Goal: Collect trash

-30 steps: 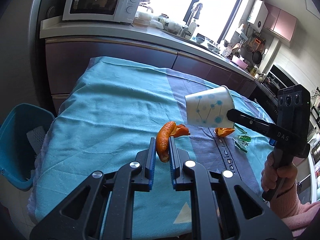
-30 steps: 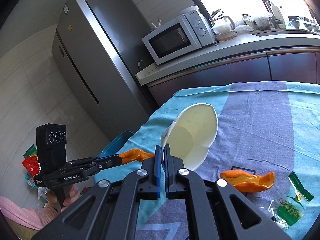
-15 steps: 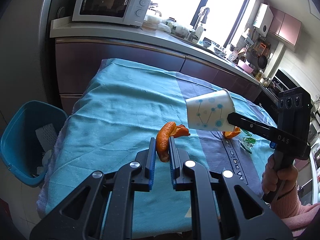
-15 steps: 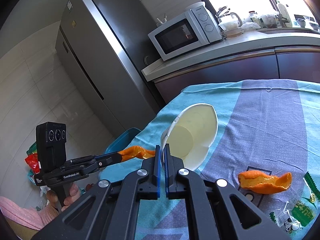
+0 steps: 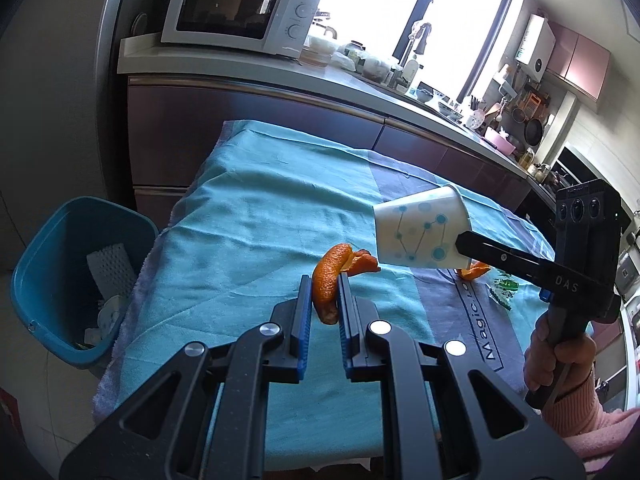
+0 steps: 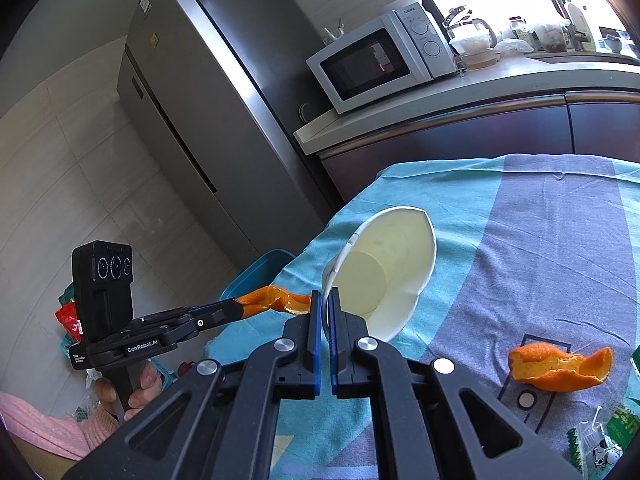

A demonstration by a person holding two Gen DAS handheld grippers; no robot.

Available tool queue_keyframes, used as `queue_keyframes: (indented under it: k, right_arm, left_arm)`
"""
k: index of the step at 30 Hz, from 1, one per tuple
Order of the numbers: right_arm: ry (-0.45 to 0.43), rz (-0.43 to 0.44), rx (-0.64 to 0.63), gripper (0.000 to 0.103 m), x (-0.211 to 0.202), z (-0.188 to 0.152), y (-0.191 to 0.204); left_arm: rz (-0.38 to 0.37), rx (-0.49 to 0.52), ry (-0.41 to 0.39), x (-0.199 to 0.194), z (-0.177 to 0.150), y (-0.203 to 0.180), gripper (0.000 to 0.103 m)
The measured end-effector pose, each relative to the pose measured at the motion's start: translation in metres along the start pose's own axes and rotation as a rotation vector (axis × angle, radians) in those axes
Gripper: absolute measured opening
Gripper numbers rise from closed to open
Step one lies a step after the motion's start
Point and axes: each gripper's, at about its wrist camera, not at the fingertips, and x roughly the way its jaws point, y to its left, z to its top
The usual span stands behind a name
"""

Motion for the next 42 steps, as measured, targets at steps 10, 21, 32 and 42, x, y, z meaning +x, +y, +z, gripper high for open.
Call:
queue_keyframes:
  k: [10, 21, 32, 42]
  right_arm:
    - [0.017, 0.021, -0.011, 0.002, 0.011, 0.002, 0.006]
    - [0.033, 0.041, -0.023, 0.002, 0.022, 0.004, 0.013]
    - [0.046, 0.061, -0.033, 0.002, 0.028, 0.006, 0.016]
    - [0.062, 0.072, -0.043, 0.002, 0.036, 0.007, 0.021]
  left_arm:
    - [0.019, -0.022, -0.01, -0.009, -0.001, 0.01, 0.013]
    - [0.034, -0.04, -0.019, -0.017, -0.001, 0.017, 0.013]
    - [0.05, -0.055, -0.027, -0.024, -0.003, 0.024, 0.013]
    - [0.062, -0.064, -0.033, -0.028, -0.002, 0.031, 0.013]
